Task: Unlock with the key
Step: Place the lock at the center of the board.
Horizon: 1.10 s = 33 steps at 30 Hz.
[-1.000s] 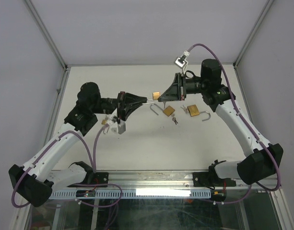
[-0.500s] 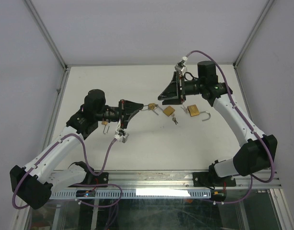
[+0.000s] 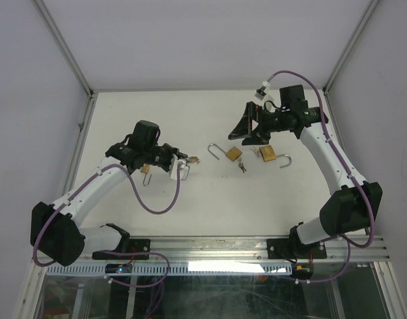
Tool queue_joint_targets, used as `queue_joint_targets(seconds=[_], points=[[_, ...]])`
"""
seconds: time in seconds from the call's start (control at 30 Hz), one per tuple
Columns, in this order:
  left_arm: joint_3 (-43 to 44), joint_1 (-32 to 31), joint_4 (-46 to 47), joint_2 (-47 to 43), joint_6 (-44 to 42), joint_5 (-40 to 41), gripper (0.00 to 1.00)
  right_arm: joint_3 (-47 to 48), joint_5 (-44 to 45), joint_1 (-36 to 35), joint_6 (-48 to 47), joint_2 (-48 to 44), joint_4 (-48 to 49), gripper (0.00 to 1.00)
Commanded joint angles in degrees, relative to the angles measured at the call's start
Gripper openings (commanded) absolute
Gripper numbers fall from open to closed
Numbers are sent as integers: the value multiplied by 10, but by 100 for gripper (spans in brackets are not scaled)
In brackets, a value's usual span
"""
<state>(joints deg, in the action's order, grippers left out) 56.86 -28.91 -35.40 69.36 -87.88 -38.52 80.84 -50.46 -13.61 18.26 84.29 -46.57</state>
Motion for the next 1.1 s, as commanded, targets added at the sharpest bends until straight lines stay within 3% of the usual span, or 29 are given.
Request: queue_joint_targets(seconds=[0.0, 0.1, 0.23, 0.43, 0.83, 1.07], points=[[24, 51, 21, 55, 74, 31, 0, 17, 22, -1, -27, -17, -5, 100], [55, 81, 36, 113, 112, 39, 0, 10, 21, -2, -29, -28, 1, 100], [59, 95, 127, 166, 155, 102, 0, 3, 22, -1, -37, -40, -2, 100], [28, 92, 224, 200, 97, 163, 0, -15, 25, -1, -40, -62, 6, 100], [-121, -25, 288, 196, 161, 212, 0, -36, 26, -1, -30, -76, 26, 100], [-177, -45, 289, 176, 191, 211, 0, -33, 18, -1, -31, -70, 28, 100]])
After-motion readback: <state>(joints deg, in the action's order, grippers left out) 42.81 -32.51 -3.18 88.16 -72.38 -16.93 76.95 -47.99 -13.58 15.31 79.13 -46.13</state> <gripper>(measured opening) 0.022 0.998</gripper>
